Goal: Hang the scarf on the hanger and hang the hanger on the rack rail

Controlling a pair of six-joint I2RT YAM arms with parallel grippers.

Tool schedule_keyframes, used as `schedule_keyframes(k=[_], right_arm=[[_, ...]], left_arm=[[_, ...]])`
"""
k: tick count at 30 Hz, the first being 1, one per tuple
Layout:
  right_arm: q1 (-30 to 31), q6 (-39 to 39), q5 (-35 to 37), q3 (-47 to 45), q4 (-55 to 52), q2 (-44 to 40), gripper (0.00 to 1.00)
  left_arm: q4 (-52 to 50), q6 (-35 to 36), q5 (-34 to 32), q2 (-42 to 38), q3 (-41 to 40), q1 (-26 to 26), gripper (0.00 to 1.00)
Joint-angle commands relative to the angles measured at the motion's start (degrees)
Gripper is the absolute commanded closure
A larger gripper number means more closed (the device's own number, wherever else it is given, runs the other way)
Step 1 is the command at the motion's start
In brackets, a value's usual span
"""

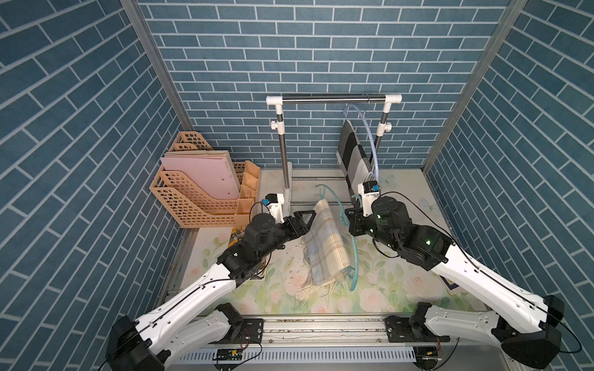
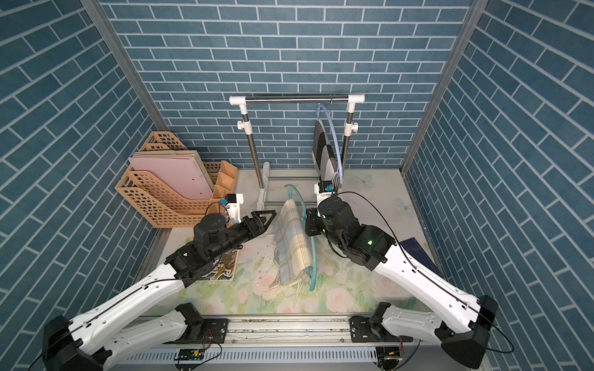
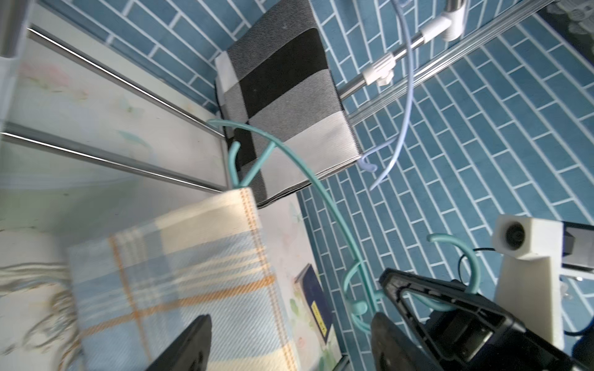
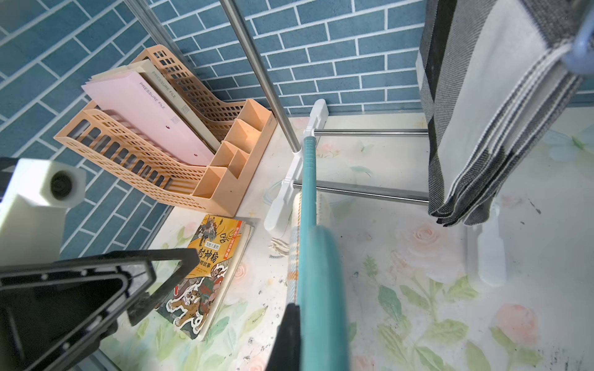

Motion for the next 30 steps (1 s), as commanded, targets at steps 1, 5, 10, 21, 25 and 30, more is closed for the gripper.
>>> schedule_keyframes(k=[1, 5, 10, 21, 25, 30], right_arm=[[-0.17, -4.23, -1.76, 4.94, -2.02, 0.94, 1.0], [-0.19, -6.68, -2.32, 8.29, -4.28, 2.73, 1.0], [-0.02, -9.13, -2.65, 10.93, -6.27, 4.79, 1.0], [0.46, -12.77, -3.94, 14.44, -7.42, 7.82, 1.0], [0.43, -13.67, -4.43, 15.5, -8.04, 8.62, 1.0], [0.52, -14.44, -4.85, 14.84, -8.18, 8.62, 1.0]], left_arm=[[10.06, -5.35, 6.02, 5.22, 1.5, 0.12, 0.19], [14.03, -9.1, 7.79, 9.72, 3.92, -0.5, 0.2], [14.37, -10.35, 6.86, 12.55, 6.77, -0.66, 0.22], [10.84, -12.39, 6.35, 21.99, 14.75, -0.57, 0.36], [12.17, -13.54, 6.84, 24.39, 15.87, -0.57, 0.51], [12.59, -13.85, 6.41, 24.24, 16.2, -0.41, 0.9]])
